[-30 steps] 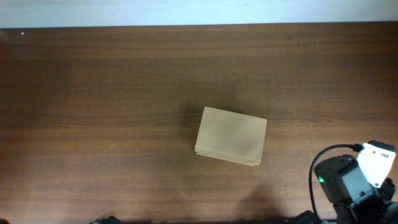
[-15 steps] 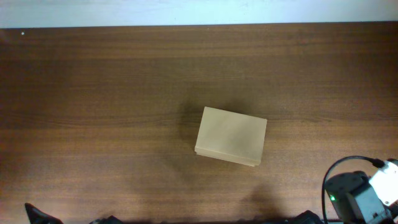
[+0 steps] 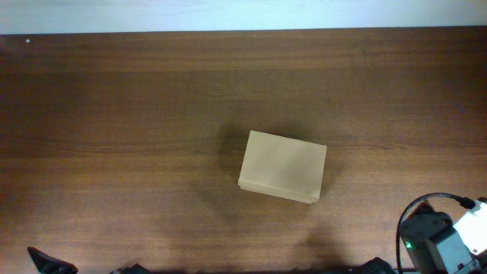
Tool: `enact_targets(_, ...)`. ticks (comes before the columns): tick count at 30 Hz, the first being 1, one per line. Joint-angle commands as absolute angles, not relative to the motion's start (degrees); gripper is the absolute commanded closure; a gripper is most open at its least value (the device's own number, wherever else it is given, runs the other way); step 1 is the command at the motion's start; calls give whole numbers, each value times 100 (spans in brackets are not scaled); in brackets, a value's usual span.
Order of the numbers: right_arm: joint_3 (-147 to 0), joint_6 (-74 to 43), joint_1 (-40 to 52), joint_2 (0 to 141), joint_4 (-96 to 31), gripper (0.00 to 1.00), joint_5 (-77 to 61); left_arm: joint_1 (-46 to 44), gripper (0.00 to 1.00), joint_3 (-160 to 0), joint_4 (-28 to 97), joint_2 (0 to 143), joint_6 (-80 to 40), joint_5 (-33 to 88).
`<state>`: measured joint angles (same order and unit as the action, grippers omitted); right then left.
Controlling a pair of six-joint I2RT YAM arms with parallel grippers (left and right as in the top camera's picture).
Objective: Pack container
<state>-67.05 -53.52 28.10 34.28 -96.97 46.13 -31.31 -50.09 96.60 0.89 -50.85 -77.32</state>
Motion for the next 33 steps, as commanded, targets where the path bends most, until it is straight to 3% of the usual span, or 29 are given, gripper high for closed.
enact_targets(1,-6652,-5387,2801,3393,-9690,1,4720,-3096,1,-4976,9649,43,-5183,-7428)
enact_targets(16,-6652,-5387,2801,3393,-9690,1,4720,-3096,1,-4976,9653,43,-5183,-5131)
enact_targets(29,-6652,-5389,2591,3361,-9690,1,4890,-3096,1,-4976,9655,43,-5179,-5131)
enact_targets(33,-6652,-5387,1881,3179,-8565,1,5315,-3096,1,-4976,9655,43,-5179,-5131)
